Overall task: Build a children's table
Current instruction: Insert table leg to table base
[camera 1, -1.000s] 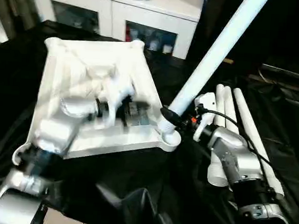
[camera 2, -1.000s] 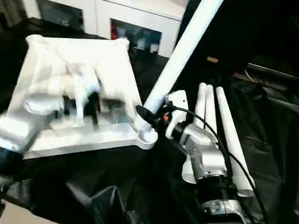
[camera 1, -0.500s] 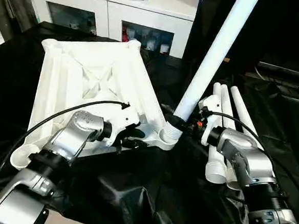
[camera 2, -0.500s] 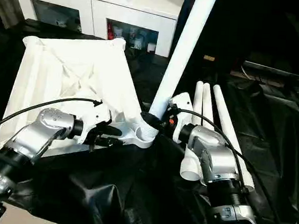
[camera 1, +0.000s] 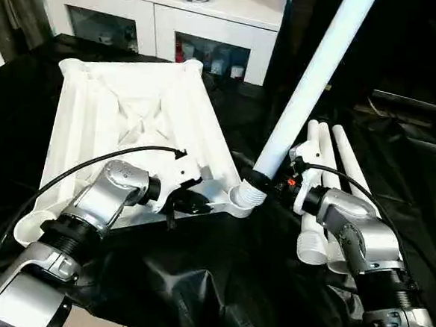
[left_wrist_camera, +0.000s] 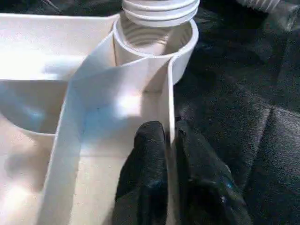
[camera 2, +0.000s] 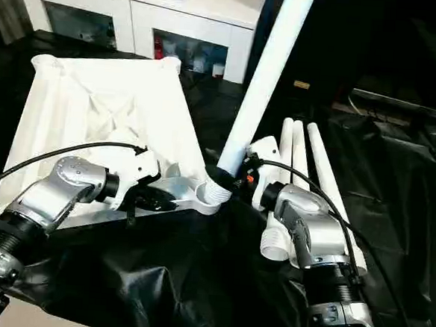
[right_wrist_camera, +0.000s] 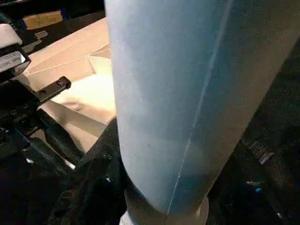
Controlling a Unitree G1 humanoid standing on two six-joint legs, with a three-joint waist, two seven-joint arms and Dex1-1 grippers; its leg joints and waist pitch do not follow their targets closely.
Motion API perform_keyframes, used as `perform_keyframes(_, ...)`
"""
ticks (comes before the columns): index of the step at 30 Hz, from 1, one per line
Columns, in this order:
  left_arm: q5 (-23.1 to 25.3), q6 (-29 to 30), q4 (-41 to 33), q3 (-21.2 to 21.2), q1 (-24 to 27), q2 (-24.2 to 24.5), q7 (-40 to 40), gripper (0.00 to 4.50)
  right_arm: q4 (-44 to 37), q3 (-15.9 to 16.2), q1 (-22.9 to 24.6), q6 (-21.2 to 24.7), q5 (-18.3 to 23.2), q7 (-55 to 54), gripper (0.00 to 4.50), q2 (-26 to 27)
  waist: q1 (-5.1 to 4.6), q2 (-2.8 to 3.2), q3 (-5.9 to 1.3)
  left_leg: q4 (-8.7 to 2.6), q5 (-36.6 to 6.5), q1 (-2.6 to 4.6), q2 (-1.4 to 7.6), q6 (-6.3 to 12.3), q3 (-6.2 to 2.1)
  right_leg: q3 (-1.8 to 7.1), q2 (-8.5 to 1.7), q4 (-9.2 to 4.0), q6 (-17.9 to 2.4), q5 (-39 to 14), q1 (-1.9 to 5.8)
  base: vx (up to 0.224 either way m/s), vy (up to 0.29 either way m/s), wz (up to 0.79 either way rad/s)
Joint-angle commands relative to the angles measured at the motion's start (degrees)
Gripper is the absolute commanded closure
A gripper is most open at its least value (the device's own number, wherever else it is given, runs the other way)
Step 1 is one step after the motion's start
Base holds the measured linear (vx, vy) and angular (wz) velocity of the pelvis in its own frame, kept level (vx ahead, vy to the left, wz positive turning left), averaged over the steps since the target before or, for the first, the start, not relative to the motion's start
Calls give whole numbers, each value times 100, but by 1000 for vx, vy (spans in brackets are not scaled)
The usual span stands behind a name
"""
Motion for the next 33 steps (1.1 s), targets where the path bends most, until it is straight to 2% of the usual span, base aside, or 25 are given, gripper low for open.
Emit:
perform_keyframes(1, 166, 119, 31, -87, 74, 121, -5, 440, -57, 61, -67, 101, -9, -6, 262, -24, 27, 84, -384, -383, -746, 58, 262, 11, -91, 350, -573, -435, -1068, -657, 350, 0, 0, 0)
perform_keyframes(2, 168, 123, 20, -77, 77, 119, -5, 446, -18, 77, -109, 135, -15, 12, 262, -26, 22, 56, -376, -385, -747, 57, 260, 30, -90, 347, -576, -441, -1061, -714, 347, 0, 0, 0)
perform_keyframes(4, 133, 138, -24, -19, 83, 106, 16, 449, 101, 150, -226, 232, -65, 62, 262, -45, 16, 55, -378, -381, -740, 58, 255, 43, -87, 347, -573, -448, -1041, -803, 342, 0, 0, 0)
perform_keyframes(5, 74, 66, -69, 53, 104, 89, 29, 449, 248, 268, -342, 356, -128, 151, 262, -60, 6, 28, -371, -383, -759, 57, 254, 48, -83, 344, -571, -460, -1031, -895, 335, 0, 0, 0)
perform_keyframes(7, 17, -57, -123, 112, 149, 76, 18, 450, 370, 357, -413, 421, -185, 208, 262, -61, 14, 51, -365, -382, -789, 63, 258, 36, -84, 348, -578, -470, -1016, -1025, 323, 0, 0, 0)
perform_keyframes(9, -62, -155, -227, 188, 238, 58, 9, 450, 492, 403, -457, 347, -248, 221, 262, -44, 17, 15, -375, -384, -736, 52, 273, 38, -90, 349, -589, -450, -1006, -941, 334, 0, 0, 0)
perform_keyframes(12, -113, -153, -394, 221, 381, 67, 46, 450, 528, 413, -506, 377, -224, 266, 262, -16, 16, 0, -387, -377, -585, 45, 270, 83, -82, 346, -578, -410, -1061, -623, 332, 0, 0, 0)
perform_keyframes(13, -119, -154, -444, 215, 434, 78, 54, 450, 536, 410, -531, 404, -210, 272, 262, -4, 26, 13, -391, -375, -543, 52, 270, 102, -78, 349, -577, -400, -1070, -532, 330, 0, 0, 0)
perform_keyframes(14, -137, -136, -495, 215, 495, 84, 51, 450, 544, 413, -563, 439, -195, 285, 262, 12, 14, -17, -393, -376, -494, 40, 267, 125, -79, 345, -571, -386, -1084, -442, 341, 0, 0, 0)
perform_keyframes(15, -137, -136, -495, 215, 495, 84, 51, 450, 544, 413, -563, 439, -195, 285, 262, 12, 22, -2, -395, -374, -488, 47, 271, 127, -81, 346, -581, -375, -1094, -415, 338, 0, 0, 0)
perform_keyframes(17, -162, -114, -576, 213, 596, 89, 40, 450, 598, 457, -626, 476, -199, 322, 262, 28, 9, -2, -392, -370, -491, 39, 260, 150, -75, 347, -581, -383, -1089, -445, 344, 0, 0, 0)
perform_keyframes(18, -170, -107, -605, 214, 630, 90, 33, 450, 632, 482, -653, 480, -208, 339, 262, 32, 6, -22, -393, -370, -484, 39, 259, 158, -72, 346, -579, -388, -1088, -457, 347, 0, 0, 0)
perform_keyframes(21, -172, -95, -695, 193, 729, 103, -12, 450, 895, 566, -761, 390, -301, 342, 262, 68, -1, -6, -382, -375, -554, 51, 265, 136, -72, 345, -581, -409, -1069, -665, 327, 0, 0, 0)
perform_keyframes(28, -100, -59, -756, 174, 768, 124, -14, 450, 1098, 504, -803, 308, -243, 340, 262, 140, -11, -11, -373, -386, -625, 49, 262, 95, -75, 355, -581, -421, -995, -809, 326, 0, 0, 0)
perform_keyframes(29, -71, -16, -782, 163, 773, 124, -15, 450, 1193, 335, -734, 237, -113, 334, 262, 192, -11, -11, -378, -383, -640, 56, 265, 86, -72, 358, -587, -422, -999, -808, 324, 0, 0, 0)
perform_keyframes(31, -54, 0, -794, 166, 778, 120, -16, 450, 1241, 286, -718, 201, -74, 343, 262, 202, -13, -15, -387, -380, -614, 56, 262, 97, -71, 356, -579, -412, -1029, -734, 327, 0, 0, 0)
perform_keyframes(32, -26, 31, -802, 136, 780, 136, -53, 450, 1297, 219, -674, 159, -37, 316, 262, 213, -5, 23, -388, -379, -604, 60, 262, 95, -76, 357, -581, -408, -1043, -695, 326, 0, 0, 0)
perform_keyframes(33, -26, 31, -802, 136, 780, 136, -53, 450, 1297, 219, -674, 159, -37, 316, 262, 213, -12, 4, -389, -379, -585, 56, 263, 102, -71, 355, -571, -404, -1059, -611, 327, 0, 0, 0)
